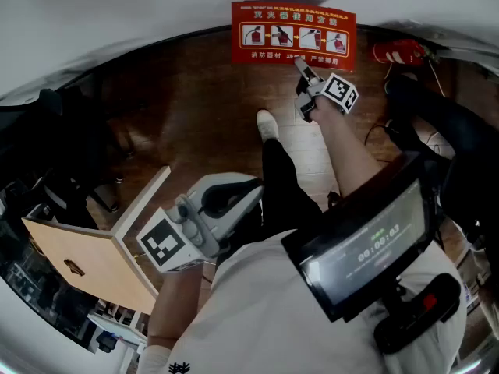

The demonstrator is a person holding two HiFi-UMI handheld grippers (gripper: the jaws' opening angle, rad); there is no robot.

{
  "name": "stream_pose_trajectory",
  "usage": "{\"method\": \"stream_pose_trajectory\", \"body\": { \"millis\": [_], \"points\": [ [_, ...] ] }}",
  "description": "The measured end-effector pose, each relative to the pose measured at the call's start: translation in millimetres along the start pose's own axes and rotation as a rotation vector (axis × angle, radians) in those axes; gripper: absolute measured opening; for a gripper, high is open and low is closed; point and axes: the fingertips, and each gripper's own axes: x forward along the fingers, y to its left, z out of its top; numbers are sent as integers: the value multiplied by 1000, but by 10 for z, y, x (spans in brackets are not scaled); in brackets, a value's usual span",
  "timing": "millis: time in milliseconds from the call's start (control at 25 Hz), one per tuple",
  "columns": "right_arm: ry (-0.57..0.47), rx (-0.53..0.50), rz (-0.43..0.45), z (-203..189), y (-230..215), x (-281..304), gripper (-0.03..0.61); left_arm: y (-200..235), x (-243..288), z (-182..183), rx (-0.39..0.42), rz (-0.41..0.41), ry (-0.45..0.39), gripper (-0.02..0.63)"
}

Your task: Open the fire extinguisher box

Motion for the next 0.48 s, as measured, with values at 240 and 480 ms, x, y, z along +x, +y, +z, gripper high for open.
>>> {"method": "stream_pose_trajectory", "body": {
  "millis": [240,480],
  "points": [
    [5,33,49,1,351,-156,111,-26,79,148,16,-37,-28,-3],
    [-43,5,190,354,1068,-333,100,-59,218,213,33,-62,-28,-3]
  ]
}}
